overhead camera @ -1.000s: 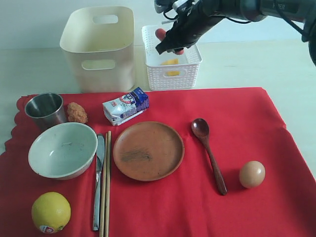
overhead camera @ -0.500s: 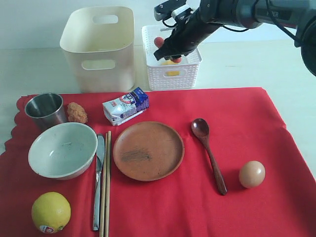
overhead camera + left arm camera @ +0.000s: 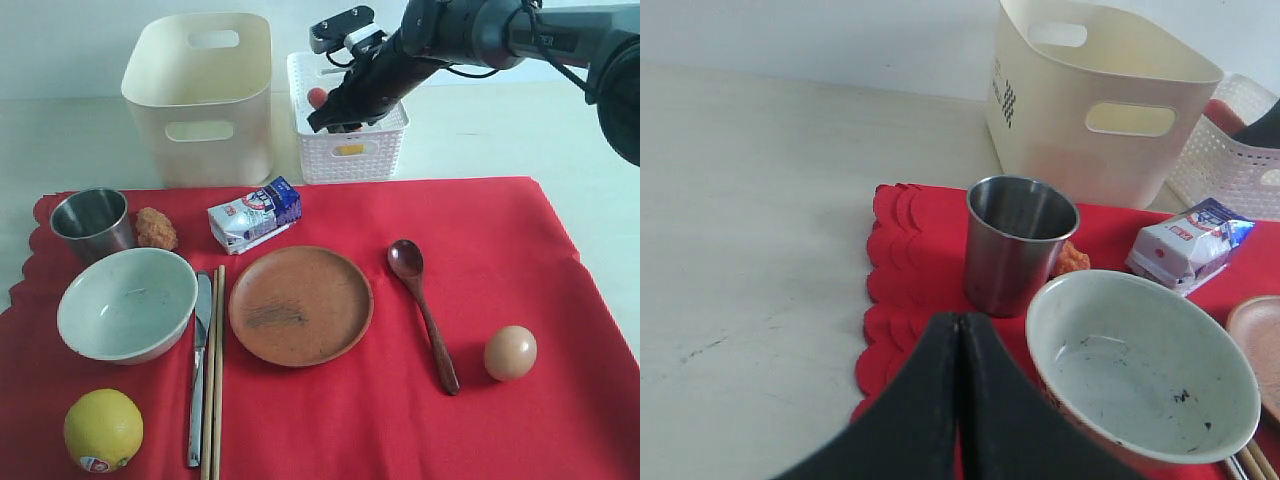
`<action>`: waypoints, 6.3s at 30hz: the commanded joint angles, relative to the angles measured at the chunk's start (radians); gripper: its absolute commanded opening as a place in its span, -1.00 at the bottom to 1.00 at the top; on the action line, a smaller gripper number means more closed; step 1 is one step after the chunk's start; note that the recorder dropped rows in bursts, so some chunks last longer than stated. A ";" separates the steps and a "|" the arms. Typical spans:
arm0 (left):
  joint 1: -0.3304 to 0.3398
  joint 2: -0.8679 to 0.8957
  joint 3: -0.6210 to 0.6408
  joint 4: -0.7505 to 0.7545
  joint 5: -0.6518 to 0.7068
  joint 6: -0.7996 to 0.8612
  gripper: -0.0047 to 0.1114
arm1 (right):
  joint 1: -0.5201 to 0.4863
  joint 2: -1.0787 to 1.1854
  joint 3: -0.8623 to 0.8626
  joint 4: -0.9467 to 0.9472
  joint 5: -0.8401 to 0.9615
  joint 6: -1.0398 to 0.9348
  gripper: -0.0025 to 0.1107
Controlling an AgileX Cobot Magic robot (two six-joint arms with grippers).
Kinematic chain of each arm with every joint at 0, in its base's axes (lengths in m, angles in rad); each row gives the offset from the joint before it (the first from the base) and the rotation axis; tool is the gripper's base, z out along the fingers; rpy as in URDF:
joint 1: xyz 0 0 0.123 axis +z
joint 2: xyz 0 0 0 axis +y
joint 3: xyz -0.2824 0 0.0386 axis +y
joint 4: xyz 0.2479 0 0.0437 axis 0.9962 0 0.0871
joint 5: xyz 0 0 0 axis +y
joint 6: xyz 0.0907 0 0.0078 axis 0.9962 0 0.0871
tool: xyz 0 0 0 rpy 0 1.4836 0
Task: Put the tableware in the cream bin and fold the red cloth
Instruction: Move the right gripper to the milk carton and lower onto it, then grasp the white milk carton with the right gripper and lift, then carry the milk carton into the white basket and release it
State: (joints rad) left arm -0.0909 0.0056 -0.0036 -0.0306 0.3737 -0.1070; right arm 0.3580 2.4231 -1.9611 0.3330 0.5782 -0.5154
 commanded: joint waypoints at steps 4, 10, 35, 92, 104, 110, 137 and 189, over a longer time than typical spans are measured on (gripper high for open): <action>0.001 -0.006 0.004 -0.007 -0.008 -0.002 -0.92 | -0.004 -0.026 -0.009 -0.005 -0.005 -0.016 -0.04; 0.001 -0.006 0.004 -0.007 -0.008 -0.002 -0.92 | -0.004 -0.099 -0.009 -0.005 0.002 -0.016 0.14; 0.001 -0.006 0.004 -0.007 -0.008 -0.002 -0.92 | 0.014 -0.391 -0.009 0.032 0.628 0.039 0.14; 0.001 -0.006 0.004 -0.007 -0.008 -0.002 -0.92 | 0.276 0.033 -0.009 -0.131 0.271 -0.643 0.17; 0.001 -0.006 0.004 -0.007 -0.008 -0.002 -0.92 | 0.276 0.010 -0.009 -0.132 0.333 -0.658 -0.77; 0.001 -0.006 0.004 -0.007 -0.008 0.000 -0.92 | 0.276 -0.080 -0.009 -0.128 0.398 -0.619 -0.96; 0.001 -0.006 0.004 -0.007 -0.008 -0.002 -0.92 | 0.111 -0.414 -0.009 -0.130 0.284 -0.155 -0.96; 0.001 -0.006 0.004 -0.007 -0.008 -0.002 -0.92 | -0.026 0.034 -0.009 0.081 -0.281 -0.018 -0.43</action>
State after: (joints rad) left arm -0.0909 0.0056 -0.0036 -0.0306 0.3737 -0.1070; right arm 0.3279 2.4567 -1.9665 0.4150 0.3024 -0.5204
